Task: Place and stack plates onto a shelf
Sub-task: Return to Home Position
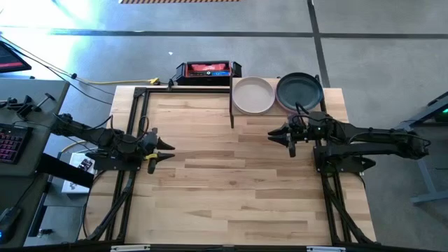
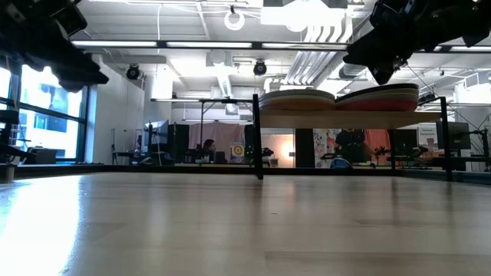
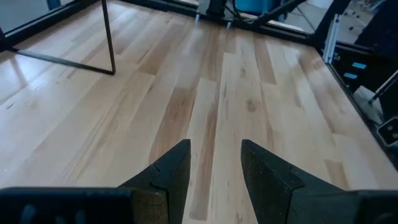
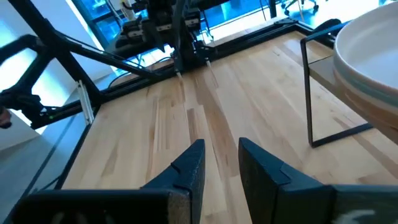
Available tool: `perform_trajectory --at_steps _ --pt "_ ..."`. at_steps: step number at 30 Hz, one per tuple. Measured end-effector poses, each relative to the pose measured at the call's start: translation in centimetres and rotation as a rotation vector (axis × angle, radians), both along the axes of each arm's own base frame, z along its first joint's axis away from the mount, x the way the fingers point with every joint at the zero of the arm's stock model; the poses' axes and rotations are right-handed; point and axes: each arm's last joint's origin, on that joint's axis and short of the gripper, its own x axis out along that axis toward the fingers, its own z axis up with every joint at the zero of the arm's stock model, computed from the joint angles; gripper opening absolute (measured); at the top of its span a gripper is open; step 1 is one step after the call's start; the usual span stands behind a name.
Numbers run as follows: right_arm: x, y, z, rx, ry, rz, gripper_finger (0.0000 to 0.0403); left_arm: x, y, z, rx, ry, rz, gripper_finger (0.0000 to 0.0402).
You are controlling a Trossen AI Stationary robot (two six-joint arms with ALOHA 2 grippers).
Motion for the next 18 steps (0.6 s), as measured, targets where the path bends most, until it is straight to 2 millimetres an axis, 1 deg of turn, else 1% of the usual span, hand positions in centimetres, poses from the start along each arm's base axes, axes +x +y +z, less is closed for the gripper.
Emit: perform_trajectory --at_steps 9,13,15,18 --pt "0.0 0.0 -1.5 0.080 -0.036 -0.022 0.0078 -0.8 0.2 -3.8 0.018 0.011 -0.042 0.0131" --pt "0.1 0.0 -1.2 0.102 -0.065 -0.025 0.0078 -0.8 0.2 -3.5 0.061 -0.020 -0.069 0.0131" --pt "0.1 0.0 -1.1 0.102 -0.078 -0.018 0.0078 -0.9 0.3 -3.7 0.081 -0.002 -0.052 0.0131" --pt "0.1 0.1 -1.1 0.074 -0.084 0.006 0.0078 -0.8 0.3 -3.7 0.062 -0.004 -0.018 0.0131"
